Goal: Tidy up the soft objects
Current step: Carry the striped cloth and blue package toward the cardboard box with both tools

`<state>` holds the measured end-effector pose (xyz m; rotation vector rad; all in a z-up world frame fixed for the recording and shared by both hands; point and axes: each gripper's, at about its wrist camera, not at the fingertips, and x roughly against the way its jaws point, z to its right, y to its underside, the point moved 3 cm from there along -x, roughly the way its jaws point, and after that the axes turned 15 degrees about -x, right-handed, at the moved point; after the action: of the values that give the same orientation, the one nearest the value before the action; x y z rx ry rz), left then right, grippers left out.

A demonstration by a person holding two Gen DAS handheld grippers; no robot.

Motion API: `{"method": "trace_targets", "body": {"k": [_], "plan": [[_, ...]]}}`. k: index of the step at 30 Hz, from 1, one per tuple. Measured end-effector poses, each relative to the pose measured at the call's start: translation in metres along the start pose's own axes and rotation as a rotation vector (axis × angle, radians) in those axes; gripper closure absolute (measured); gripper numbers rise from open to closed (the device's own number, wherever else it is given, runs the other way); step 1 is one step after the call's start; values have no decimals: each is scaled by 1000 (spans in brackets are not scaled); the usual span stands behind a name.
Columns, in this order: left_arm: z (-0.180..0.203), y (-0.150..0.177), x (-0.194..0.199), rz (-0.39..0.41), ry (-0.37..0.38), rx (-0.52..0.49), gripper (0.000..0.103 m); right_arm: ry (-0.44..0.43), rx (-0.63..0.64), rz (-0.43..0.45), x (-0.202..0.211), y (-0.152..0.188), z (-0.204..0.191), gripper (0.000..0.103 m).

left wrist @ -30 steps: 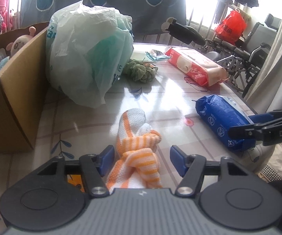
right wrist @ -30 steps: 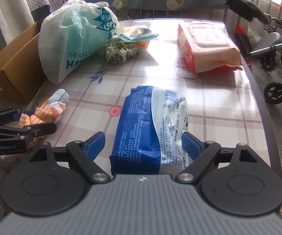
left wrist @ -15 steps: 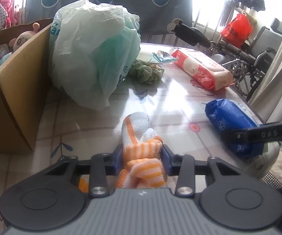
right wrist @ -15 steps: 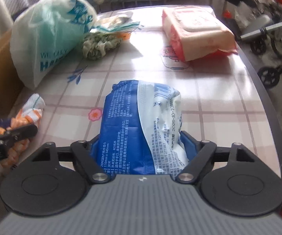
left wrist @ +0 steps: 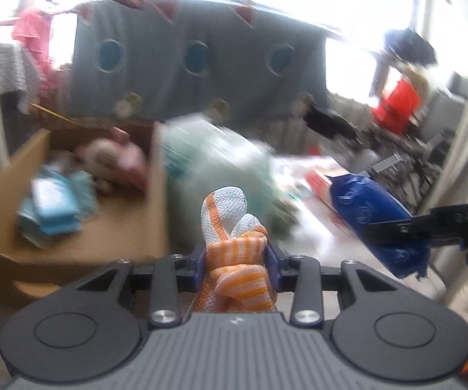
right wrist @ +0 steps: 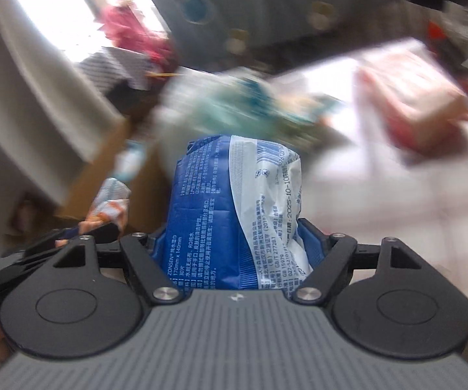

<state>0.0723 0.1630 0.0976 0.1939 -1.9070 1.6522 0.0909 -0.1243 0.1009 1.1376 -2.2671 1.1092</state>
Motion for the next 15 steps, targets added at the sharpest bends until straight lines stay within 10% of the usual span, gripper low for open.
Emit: {"method": "trace_targets", "body": {"k": [8,15], "plan": [[-155,-31,-32,-132,-272,41,65,-164,59,-99,-110,-34,-128,27],[-216,-40,-138,-286,-177,149,64,-105,8,-172,-223,-56,-159,27]]}}
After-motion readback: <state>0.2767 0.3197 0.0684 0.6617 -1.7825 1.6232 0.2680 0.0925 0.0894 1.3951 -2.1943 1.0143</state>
